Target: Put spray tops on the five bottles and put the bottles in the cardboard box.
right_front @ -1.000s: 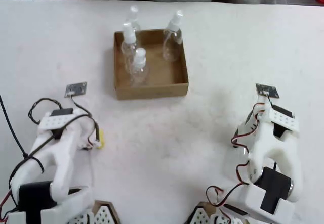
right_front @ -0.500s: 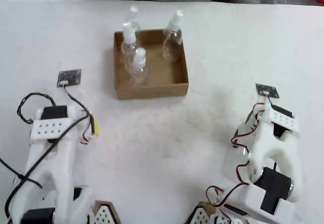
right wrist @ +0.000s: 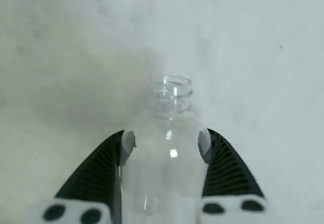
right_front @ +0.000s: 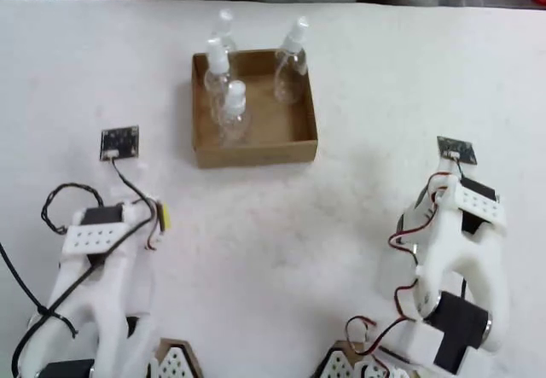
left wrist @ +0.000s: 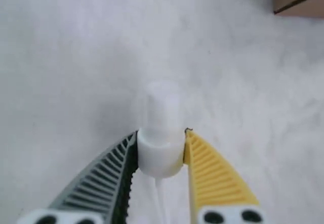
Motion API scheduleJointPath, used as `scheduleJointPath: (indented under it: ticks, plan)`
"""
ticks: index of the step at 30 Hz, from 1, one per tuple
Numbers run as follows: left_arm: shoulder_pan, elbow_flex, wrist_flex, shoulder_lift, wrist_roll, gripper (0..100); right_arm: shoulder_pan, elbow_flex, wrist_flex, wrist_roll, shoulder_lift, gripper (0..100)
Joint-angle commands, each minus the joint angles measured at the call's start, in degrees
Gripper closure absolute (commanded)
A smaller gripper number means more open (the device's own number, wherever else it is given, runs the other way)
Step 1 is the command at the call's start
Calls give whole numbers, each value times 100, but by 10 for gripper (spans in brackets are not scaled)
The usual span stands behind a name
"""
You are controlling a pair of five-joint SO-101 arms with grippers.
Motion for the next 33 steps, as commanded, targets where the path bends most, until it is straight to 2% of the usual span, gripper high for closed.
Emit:
scheduleJointPath:
  ticks: [1, 4, 7, 13, 17, 19, 23, 25, 33]
  plan:
    - [-127, 79, -457, -224, 53, 925, 22, -44, -84, 642, -655, 982]
    - [-215, 246, -730, -224, 53, 925, -48, -35, -295, 1495, -1244, 981]
    - [-242, 343, -853, -242, 35, 925, -48, -18, -813, 1925, -1780, 981]
    - [-242, 369, -862, -251, 18, 925, -92, 264, -1991, 1943, -2167, 978]
    - [-242, 369, -862, -224, 18, 925, -365, 1020, -3319, 1855, -2167, 978]
    - [-242, 369, -853, -224, 9, 925, -479, 1248, -4101, 1240, -2167, 977]
    - [-242, 369, -835, -224, 9, 925, -725, 1389, -5218, -1178, -2158, 977]
    - [-242, 369, -826, -215, 9, 925, -813, 1380, -5464, -2057, -2167, 977]
    - [-242, 378, -826, -215, 9, 925, -1033, 1371, -7055, -2593, -2158, 977]
